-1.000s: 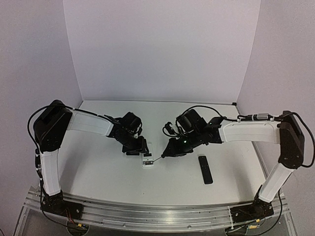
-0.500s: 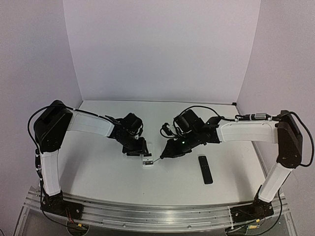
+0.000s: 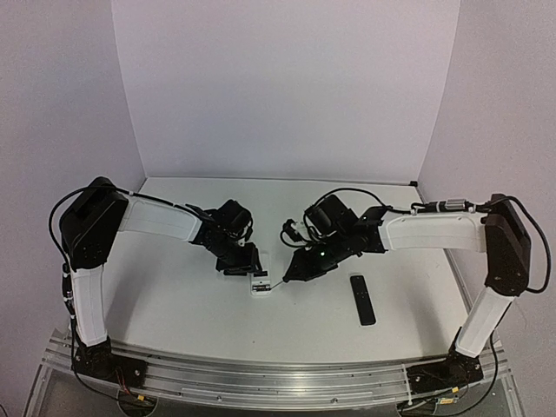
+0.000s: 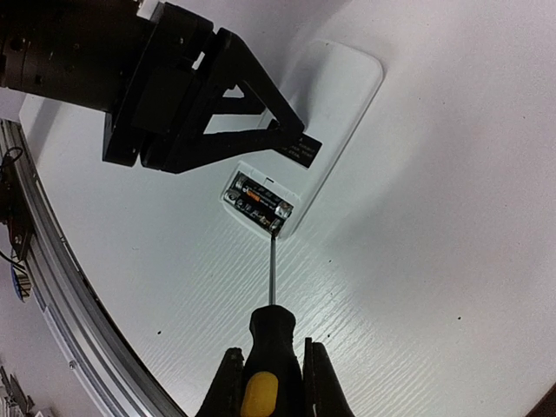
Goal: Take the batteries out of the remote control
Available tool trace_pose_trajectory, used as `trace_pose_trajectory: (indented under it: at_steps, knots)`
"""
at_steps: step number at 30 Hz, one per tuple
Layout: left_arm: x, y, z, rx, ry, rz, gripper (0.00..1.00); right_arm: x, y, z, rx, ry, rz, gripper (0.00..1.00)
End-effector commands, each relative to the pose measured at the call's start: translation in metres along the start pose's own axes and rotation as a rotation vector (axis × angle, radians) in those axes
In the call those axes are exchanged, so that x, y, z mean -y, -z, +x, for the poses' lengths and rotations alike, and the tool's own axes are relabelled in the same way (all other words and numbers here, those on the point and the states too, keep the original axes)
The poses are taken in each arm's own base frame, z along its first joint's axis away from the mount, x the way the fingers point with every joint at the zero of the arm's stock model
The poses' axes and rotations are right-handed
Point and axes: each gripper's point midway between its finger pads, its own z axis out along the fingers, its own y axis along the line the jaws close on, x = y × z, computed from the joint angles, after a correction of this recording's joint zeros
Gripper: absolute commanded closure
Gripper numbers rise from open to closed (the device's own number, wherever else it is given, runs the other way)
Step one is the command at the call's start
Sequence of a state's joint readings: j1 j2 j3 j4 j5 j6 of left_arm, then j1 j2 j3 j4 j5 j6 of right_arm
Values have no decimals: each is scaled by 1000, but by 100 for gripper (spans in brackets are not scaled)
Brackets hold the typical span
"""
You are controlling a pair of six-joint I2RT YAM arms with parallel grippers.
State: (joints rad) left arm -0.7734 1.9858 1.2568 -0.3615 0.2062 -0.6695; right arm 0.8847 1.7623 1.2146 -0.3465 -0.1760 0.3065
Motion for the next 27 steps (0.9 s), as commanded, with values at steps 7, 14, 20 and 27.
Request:
trace_pose_trajectory:
  at_steps: [7, 14, 20, 27]
  knots:
    - [-18, -13, 25, -94, -2, -66, 53, -3, -2, -16, 31, 17, 28, 100]
    - [-18, -14, 28, -106, -3, -76, 55, -2, -2, -6, -25, 125, 90, 100]
    - [-22, -18, 37, -134, -4, -101, 57, 11, -4, 8, -102, 210, 167, 100]
    - [-31, -21, 50, -168, 3, -137, 58, 10, -16, 28, -187, 296, 146, 100]
